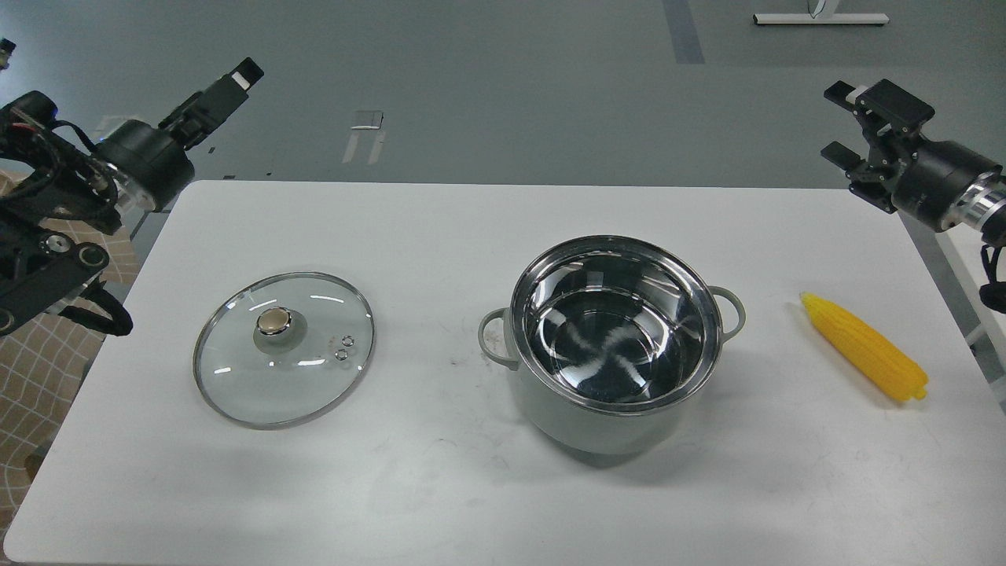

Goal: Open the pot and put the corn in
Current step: 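Release the knob and raise the left gripper away from the lid, then reach the right gripper down and grasp the yellow corn cob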

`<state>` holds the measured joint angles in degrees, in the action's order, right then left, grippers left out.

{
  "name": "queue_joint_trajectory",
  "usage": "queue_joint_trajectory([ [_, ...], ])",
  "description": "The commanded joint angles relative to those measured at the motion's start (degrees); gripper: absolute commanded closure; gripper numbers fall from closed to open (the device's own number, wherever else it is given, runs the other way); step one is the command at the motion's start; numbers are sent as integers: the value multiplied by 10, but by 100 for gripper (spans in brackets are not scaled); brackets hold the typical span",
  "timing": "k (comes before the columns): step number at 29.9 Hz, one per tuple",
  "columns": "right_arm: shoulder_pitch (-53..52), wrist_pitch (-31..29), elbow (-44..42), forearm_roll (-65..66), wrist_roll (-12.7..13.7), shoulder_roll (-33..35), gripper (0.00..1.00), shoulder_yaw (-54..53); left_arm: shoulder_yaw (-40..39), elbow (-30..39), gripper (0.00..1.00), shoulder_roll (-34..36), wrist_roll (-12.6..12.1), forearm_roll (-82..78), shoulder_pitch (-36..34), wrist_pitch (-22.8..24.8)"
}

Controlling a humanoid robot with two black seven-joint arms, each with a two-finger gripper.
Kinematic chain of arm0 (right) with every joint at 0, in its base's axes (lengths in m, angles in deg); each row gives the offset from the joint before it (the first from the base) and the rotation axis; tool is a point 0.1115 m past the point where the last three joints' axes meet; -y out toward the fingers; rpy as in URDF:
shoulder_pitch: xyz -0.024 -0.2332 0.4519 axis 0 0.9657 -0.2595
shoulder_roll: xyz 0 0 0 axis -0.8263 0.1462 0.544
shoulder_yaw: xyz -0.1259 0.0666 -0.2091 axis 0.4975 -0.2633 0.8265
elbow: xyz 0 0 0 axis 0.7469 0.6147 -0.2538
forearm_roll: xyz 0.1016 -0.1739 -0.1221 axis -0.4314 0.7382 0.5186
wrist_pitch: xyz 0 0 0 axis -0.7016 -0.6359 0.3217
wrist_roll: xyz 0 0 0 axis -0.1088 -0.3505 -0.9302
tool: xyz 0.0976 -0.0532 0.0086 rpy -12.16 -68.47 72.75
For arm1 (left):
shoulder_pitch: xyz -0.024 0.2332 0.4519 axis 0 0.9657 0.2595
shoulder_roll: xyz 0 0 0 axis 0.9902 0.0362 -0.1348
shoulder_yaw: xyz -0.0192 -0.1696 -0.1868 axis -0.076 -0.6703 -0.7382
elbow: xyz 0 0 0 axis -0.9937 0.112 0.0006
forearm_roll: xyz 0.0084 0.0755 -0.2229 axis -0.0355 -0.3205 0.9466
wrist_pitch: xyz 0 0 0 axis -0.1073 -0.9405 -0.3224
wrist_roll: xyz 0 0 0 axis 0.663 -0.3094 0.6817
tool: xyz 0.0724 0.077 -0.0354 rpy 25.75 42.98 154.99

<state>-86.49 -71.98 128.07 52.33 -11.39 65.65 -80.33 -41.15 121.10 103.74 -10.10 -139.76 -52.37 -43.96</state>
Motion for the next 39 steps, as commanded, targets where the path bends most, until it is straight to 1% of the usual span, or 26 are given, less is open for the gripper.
queue_joint_trajectory([
  [1, 7, 0, 53, 133, 0, 35, 0, 2, 0, 0, 15, -9, 0, 117, -10, 110],
  [2, 11, 0, 68, 181, 0, 46, 0, 4, -2, 0, 14, -11, 0, 151, -10, 152],
  [3, 13, 0, 74, 206, 0, 50, 0, 7, -3, 0, 13, -12, 0, 167, -10, 171],
  [4, 18, 0, 87, 251, 0, 58, 0, 22, -7, 0, 13, -14, 0, 199, -9, 209],
  [5, 19, 0, 93, 275, 0, 62, 0, 32, -9, 0, 13, -16, 0, 215, -7, 227],
  [6, 19, 5, 102, 318, 0, 71, 0, 53, -10, 1, 13, -22, 0, 243, -4, 255],
  [10, 19, 42, 101, 427, 0, 83, 0, 100, -12, 5, 11, -35, 0, 313, -3, 258],
  [16, 27, 54, 85, 527, 0, 96, 0, 114, -12, 14, 10, -47, 0, 324, -3, 258],
  [24, 54, 81, 43, 566, 0, 88, 0, 116, -13, 30, 10, -48, 0, 321, 5, 258],
  [27, 62, 102, 20, 567, 0, 66, 0, 116, -23, 38, 9, -47, 0, 321, 16, 258],
  [29, 65, 104, 6, 568, 0, 54, 0, 116, -33, 38, 9, -47, 0, 320, 25, 258],
  [33, 65, 117, -7, 568, 0, 36, 0, 144, -39, 40, 9, -47, 0, 319, 28, 258],
  [35, 65, 135, -19, 568, 0, 28, 4, 165, -39, 40, 9, -47, 0, 319, 28, 258],
  [36, 64, 147, -32, 568, 0, 19, 7, 176, -39, 41, 9, -47, 0, 319, 28, 258],
  [38, 62, 159, -44, 568, 0, 8, 11, 188, -39, 40, 9, -47, 0, 319, 28, 258],
  [39, 61, 166, -53, 568, 0, -3, 19, 198, -40, 41, 9, -47, 0, 319, 28, 258],
])
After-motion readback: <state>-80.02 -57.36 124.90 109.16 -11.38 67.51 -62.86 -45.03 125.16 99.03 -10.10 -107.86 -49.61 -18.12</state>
